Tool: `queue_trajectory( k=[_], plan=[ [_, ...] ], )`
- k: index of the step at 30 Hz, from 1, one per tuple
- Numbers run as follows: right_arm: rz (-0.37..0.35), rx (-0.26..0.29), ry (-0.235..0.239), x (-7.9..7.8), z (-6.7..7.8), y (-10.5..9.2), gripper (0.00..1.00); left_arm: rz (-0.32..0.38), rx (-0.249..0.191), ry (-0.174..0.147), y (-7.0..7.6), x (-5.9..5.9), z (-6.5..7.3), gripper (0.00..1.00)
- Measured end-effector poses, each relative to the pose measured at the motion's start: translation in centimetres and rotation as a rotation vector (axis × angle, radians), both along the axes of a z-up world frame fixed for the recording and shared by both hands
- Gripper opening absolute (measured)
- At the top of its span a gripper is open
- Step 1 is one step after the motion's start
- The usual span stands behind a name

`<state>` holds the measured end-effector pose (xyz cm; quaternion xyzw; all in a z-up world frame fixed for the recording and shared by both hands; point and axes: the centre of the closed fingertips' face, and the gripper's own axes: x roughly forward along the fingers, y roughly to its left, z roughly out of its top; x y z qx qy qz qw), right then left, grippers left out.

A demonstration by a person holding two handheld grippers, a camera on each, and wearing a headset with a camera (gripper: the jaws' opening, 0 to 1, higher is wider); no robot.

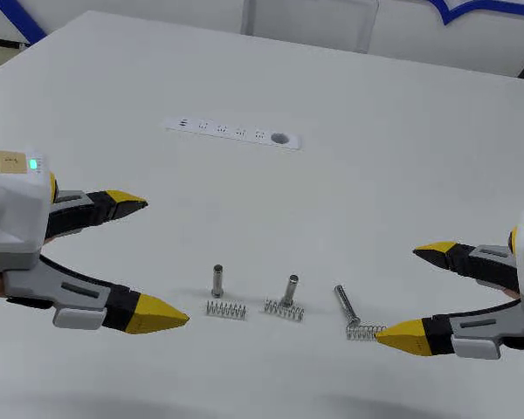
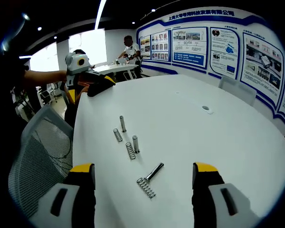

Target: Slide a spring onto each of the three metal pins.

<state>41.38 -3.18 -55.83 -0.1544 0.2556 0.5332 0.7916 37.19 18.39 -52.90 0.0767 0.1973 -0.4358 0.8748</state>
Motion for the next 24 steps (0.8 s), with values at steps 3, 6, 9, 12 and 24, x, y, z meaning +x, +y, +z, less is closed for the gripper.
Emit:
queue_trajectory(
  k=[3, 6, 9, 12, 24],
  plan=[
    [-0.002, 0.0, 0.003, 0.2, -0.4, 0.2, 0.83, 0.006, 0.008, 0.004, 0.1, 0.1, -0.4, 1.0],
    [-0.009, 0.009, 0.008, 0.4, -0.5, 0.4, 0.81, 0.006, 0.006, 0.005, 0.0, 0.2, -0.4, 1.0],
    [-0.02, 0.01, 0.009, 0.8, -0.8, 0.4, 0.79, 0.008, 0.009, 0.002, 0.0, 0.3, -0.4, 1.0],
    [-0.029, 0.013, 0.013, 1.0, -1.1, 0.4, 0.77, 0.012, 0.006, 0.002, 0.1, 0.5, -0.4, 1.0],
    [-0.083, 0.017, 0.069, 1.8, -3.2, 0.9, 0.68, 0.023, -0.002, 0.014, 0.0, 0.5, -0.9, 1.0]
  ],
)
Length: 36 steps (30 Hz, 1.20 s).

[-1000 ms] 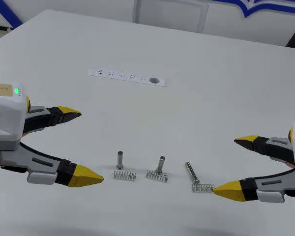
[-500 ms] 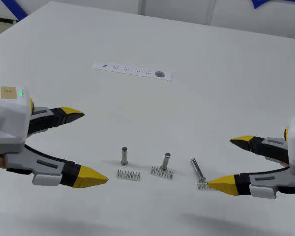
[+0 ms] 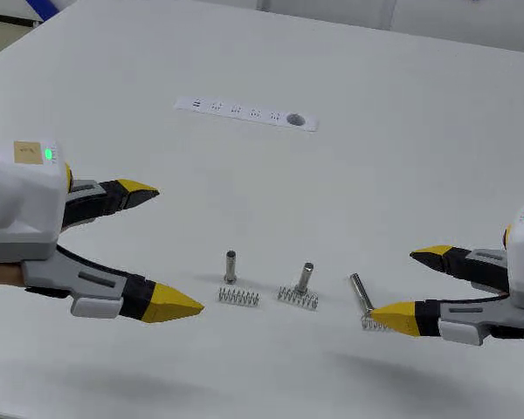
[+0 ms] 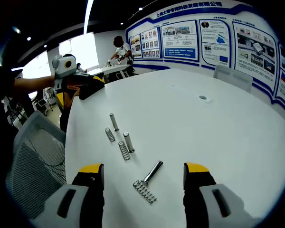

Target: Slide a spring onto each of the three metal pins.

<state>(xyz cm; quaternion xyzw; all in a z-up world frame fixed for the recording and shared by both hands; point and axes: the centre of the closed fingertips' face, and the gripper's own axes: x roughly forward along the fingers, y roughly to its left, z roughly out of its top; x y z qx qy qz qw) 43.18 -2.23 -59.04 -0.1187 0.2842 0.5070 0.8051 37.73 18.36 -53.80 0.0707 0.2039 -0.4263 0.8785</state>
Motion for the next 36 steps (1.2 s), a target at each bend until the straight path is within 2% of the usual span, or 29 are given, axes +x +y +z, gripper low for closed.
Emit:
queue_trajectory(
  k=[9, 13, 16, 23, 25, 30, 36],
  plan=[
    [-0.026, -0.002, 0.006, 0.9, -0.8, 1.2, 0.61, 0.003, -0.002, 0.008, -0.2, -0.1, -0.6, 1.0],
    [-0.038, -0.023, 0.015, 1.3, -1.5, 1.3, 0.57, 0.01, -0.006, 0.016, -0.2, -0.2, -1.0, 1.0],
    [-0.052, -0.028, 0.037, 1.5, -2.1, 1.5, 0.54, 0.018, -0.01, 0.022, -0.1, -0.2, -1.2, 1.0],
    [-0.111, -0.084, 0.055, 2.9, -4.0, 1.5, 0.39, 0.031, -0.009, 0.031, 0.2, -0.4, -1.5, 1.0],
    [-0.141, -0.095, 0.079, 3.3, -4.5, 1.2, 0.35, 0.037, -0.017, 0.035, 0.3, -0.5, -1.5, 1.0],
    [-0.174, -0.149, 0.103, 3.8, -5.9, 0.9, 0.3, 0.055, -0.032, 0.033, 0.6, -0.3, -1.2, 1.0],
    [-0.178, -0.163, 0.141, 3.7, -6.9, 1.5, 0.25, 0.061, -0.029, 0.034, 0.8, -0.4, -1.3, 0.99]
  ],
)
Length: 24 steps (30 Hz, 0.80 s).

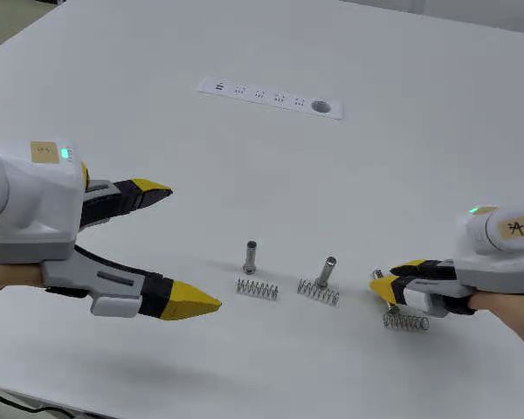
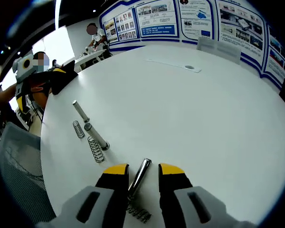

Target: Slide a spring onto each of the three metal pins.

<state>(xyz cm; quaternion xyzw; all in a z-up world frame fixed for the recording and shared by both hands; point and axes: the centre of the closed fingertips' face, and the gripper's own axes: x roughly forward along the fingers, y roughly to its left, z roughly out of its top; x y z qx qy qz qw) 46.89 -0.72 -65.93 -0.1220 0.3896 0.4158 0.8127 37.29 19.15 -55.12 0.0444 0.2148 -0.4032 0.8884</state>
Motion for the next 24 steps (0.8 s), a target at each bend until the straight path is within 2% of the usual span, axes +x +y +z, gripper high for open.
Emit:
queue_trajectory(
  k=[2, 6, 7, 11, 16, 21, 24],
  plan=[
    [-0.007, 0.004, 0.002, 0.16, 0.01, 0.36, 0.23, 0.002, -0.003, 0.001, -0.04, -0.1, -0.04, 0.99],
    [-0.009, -0.039, 0.013, 0.08, -0.63, 0.43, 0.18, 0.003, -0.001, 0.007, -0.03, -0.28, -0.22, 0.99],
    [0.005, -0.044, 0.0, 0.06, -0.47, 0.5, 0.18, 0.003, -0.001, 0.006, -0.02, -0.31, -0.21, 0.99],
    [-0.006, -0.088, -0.008, -0.05, -0.47, 0.29, 0.14, 0.013, -0.008, 0.002, 0.11, -0.27, -0.03, 0.99],
    [-0.01, -0.114, -0.009, 0.02, -0.46, 0.16, 0.12, 0.013, -0.008, 0.001, 0.05, -0.36, -0.01, 0.99],
    [-0.014, -0.153, 0.007, 0.03, -0.6, 0.22, 0.09, 0.015, 0.004, -0.003, 0.19, -0.4, 0.09, 0.99],
    [-0.033, -0.159, 0.017, 0.01, -0.63, 0.07, 0.09, 0.014, 0.006, -0.003, 0.29, -0.52, 0.14, 0.99]
  ],
)
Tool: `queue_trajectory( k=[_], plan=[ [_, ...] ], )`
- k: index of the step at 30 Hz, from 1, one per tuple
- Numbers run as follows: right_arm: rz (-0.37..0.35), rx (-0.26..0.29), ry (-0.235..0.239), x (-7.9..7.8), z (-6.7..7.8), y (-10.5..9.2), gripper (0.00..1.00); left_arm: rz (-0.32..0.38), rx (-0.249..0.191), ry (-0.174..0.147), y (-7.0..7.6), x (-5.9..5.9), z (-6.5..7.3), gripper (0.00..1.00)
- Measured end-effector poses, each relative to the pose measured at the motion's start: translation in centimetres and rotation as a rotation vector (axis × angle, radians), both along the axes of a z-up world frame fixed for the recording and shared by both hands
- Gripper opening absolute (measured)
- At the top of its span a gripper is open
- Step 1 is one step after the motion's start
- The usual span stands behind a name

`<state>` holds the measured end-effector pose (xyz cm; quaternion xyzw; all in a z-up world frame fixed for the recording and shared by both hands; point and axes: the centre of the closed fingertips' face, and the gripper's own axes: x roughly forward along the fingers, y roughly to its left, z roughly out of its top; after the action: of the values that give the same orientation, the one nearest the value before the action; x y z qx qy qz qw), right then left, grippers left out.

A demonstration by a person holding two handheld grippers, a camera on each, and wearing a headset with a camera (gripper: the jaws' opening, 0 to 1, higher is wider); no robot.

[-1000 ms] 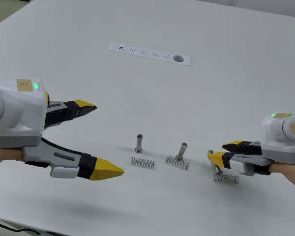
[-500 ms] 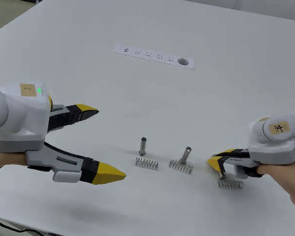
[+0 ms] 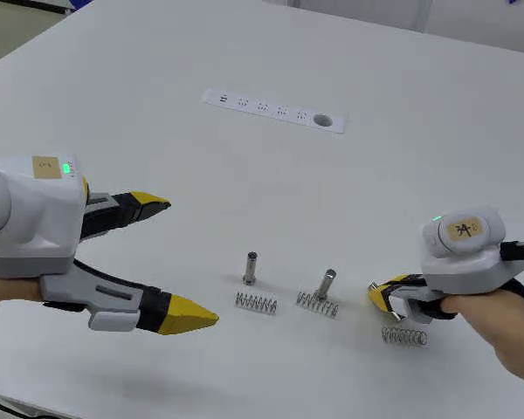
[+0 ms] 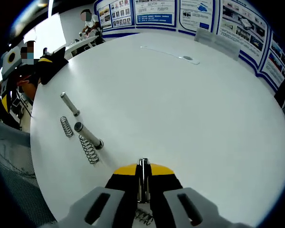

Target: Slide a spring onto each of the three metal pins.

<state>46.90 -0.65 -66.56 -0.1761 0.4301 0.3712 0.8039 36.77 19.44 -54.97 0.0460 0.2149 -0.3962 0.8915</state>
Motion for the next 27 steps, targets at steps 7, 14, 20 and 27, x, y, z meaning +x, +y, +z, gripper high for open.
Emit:
queue_trajectory(
  k=[7, 14, 20, 27],
  plan=[
    [-0.024, 0.011, 0.022, 0.1, -0.1, 0.0, 0.08, 0.0, 0.001, -0.01, -0.1, 0.0, 0.4, 0.99],
    [-0.014, 0.062, 0.008, -0.1, 0.3, 0.5, 0.08, -0.007, 0.007, -0.017, -0.5, -0.1, 0.8, 0.99],
    [-0.012, 0.094, -0.019, 0.2, 1.1, 0.6, 0.08, -0.018, -0.005, -0.016, -0.9, -0.2, 1.0, 0.99],
    [-0.012, 0.118, -0.048, 0.1, 2.0, 0.5, 0.08, -0.019, 0.001, -0.021, -1.0, -0.3, 1.1, 0.99]
  ],
)
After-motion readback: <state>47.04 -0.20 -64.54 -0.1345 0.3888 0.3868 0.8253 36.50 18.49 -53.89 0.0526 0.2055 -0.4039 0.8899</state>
